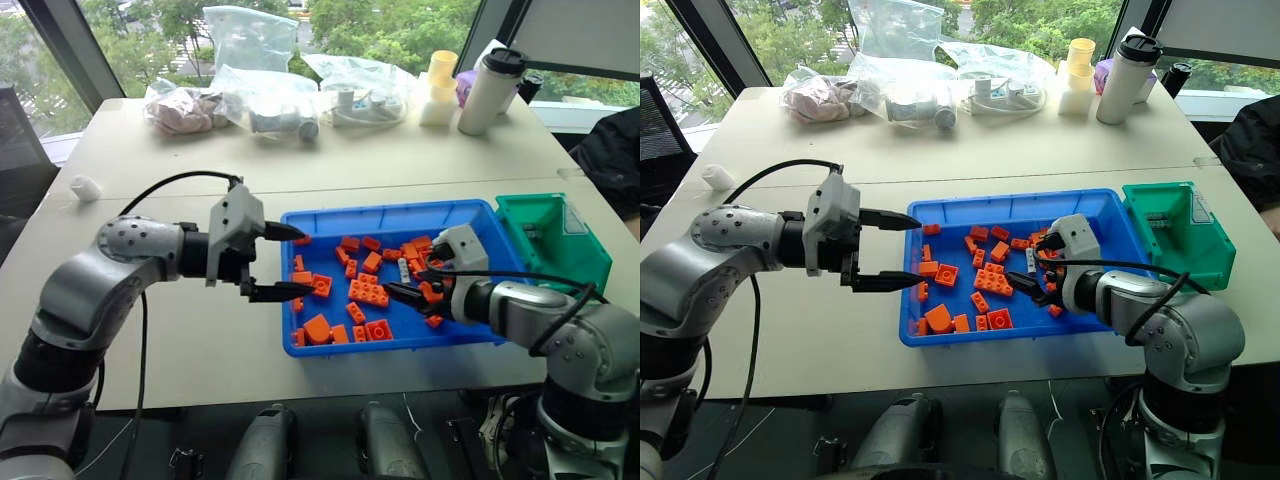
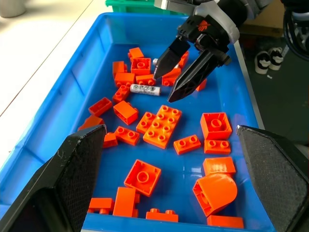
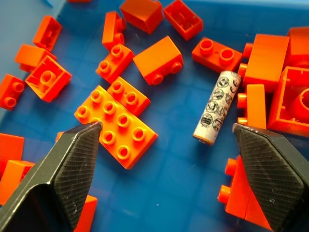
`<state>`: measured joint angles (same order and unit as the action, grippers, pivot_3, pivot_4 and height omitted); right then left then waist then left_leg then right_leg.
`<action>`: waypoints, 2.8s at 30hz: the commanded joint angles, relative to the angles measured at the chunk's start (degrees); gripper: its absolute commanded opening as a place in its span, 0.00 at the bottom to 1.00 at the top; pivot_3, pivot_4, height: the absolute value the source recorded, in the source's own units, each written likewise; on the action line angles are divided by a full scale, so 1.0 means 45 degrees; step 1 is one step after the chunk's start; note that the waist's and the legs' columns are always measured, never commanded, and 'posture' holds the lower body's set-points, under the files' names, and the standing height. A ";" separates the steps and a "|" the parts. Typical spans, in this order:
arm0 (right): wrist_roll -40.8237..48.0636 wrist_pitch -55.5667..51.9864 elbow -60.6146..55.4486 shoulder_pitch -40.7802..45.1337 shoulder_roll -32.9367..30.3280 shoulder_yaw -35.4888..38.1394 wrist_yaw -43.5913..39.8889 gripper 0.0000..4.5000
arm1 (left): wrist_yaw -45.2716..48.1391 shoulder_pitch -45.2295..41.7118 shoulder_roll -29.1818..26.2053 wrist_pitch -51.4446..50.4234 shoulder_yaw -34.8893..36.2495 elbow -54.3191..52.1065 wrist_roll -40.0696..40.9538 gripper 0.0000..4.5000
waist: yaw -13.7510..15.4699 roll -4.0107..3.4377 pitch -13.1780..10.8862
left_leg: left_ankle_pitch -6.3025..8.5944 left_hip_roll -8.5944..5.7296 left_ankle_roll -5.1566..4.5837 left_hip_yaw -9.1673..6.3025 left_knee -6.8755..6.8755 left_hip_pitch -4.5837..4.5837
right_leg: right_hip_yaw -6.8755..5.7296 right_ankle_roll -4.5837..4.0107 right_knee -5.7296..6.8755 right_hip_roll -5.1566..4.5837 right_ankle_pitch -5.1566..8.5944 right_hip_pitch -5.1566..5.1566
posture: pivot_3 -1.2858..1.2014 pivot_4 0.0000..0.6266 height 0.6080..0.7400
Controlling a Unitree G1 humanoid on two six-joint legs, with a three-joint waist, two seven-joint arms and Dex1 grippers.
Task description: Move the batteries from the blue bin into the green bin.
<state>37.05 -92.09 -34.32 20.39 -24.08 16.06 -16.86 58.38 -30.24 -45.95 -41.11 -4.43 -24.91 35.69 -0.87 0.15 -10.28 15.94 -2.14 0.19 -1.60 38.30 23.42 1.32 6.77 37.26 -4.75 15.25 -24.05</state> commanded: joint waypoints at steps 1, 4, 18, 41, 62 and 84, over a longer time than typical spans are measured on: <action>0.0698 -0.0092 0.0160 0.0103 0.0093 0.0171 0.0410 0.99 | -0.0159 0.0031 0.0019 0.0120 0.0377 -0.0382 0.0081 1.00 | -0.0001 0.0000 0.0000 | 0.0000 0.0000 0.0000 0.0000 0.0000 0.0000 | 0.0001 0.0000 0.0000 0.0000 0.0000 0.0000 | 0.52 0.24 1.00; 0.0531 -0.0092 0.0671 0.0289 0.0150 -0.0122 0.0757 0.99 | -0.0334 0.0004 0.0144 0.0203 0.0364 -0.0306 0.0013 1.00 | 0.0000 0.0000 0.0000 | 0.0000 0.0001 0.0000 -0.0001 0.0000 0.0000 | 0.0000 0.0000 0.0000 0.0001 0.0000 0.0001 | 0.52 0.24 1.00; -0.1031 0.0742 0.1936 0.0709 0.0114 -0.1883 0.1123 0.35 | -0.0559 -0.0066 0.0326 0.0210 0.0271 -0.0338 -0.0031 1.00 | -0.0006 0.0019 0.0013 | 0.0000 0.0003 0.0000 -0.0001 0.0000 -0.0004 | 0.0000 0.0000 -0.0001 0.0007 0.0000 0.0003 | 0.52 0.24 1.00; -0.1622 0.0165 0.1267 0.3328 -0.4206 0.3427 -0.0243 0.00 | 0.0477 -0.2008 0.2711 0.1954 -0.0820 0.2663 -0.0705 1.00 | 0.0136 0.0030 0.0017 | 0.0006 -0.0005 -0.0012 -0.0006 -0.0002 0.0003 | -0.0013 0.0000 -0.0024 0.0002 0.0000 0.0019 | 0.52 0.24 1.00; -0.3761 0.6863 0.7315 0.0614 -0.7048 0.2591 -0.1930 0.99 | 0.0845 -0.2551 0.3954 0.2751 -0.1148 0.3858 -0.1601 1.00 | 0.0049 0.0020 0.0022 | 0.0002 0.0010 -0.0021 0.0027 0.0002 -0.0010 | 0.0017 0.0002 -0.0011 0.0008 0.0000 0.0018 | 0.52 0.24 1.00; -0.1076 0.3379 0.4735 0.1862 -0.5720 -0.0336 -0.4756 0.99 | 0.1409 -0.1067 0.1660 0.1583 -0.1105 0.1400 -0.1621 1.00 | 0.0066 0.0021 0.0013 | -0.0005 0.0022 -0.0008 0.0011 0.0008 -0.0009 | 0.0016 0.0001 -0.0001 0.0012 0.0001 0.0011 | 0.52 0.24 1.00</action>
<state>30.77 -71.89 -10.20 27.14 -49.86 12.62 -40.13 65.60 -35.69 -37.91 -33.37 -10.83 -16.42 27.64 -0.57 0.25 -10.22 15.91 -2.04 0.17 -1.58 38.32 23.44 1.37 6.77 37.24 -4.70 15.26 -24.06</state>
